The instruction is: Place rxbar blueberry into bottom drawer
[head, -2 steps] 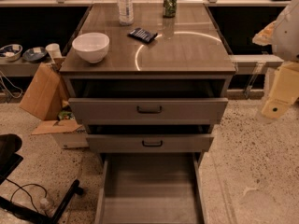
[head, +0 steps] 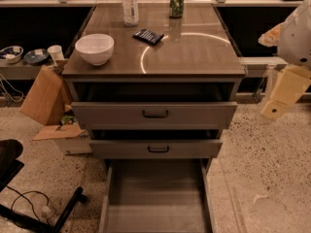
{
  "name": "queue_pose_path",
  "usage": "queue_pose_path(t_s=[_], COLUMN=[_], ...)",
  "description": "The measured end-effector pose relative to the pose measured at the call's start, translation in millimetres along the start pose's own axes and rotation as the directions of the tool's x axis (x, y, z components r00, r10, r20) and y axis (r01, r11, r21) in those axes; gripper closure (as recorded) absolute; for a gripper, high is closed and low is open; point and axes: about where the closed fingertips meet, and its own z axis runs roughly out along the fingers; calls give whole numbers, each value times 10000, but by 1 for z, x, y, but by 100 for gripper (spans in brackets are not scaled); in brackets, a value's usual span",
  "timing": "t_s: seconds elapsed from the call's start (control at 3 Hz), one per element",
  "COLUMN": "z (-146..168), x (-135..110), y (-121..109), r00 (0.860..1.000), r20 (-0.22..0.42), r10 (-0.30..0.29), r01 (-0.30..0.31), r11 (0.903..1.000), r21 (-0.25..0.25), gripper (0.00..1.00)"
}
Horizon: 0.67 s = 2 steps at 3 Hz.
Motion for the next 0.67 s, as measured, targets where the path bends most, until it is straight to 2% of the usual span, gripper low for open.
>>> queue_pose_path(t_s=[0.33,0.67], z=[27,40], x=[-6,-24], y=[-42,-100], r00=[9787,9056], r20=[1949,4205], r10=[639,557], r01=[-753,-1220], r11=[9958,9837], r21=[518,1324], gripper=[0,0])
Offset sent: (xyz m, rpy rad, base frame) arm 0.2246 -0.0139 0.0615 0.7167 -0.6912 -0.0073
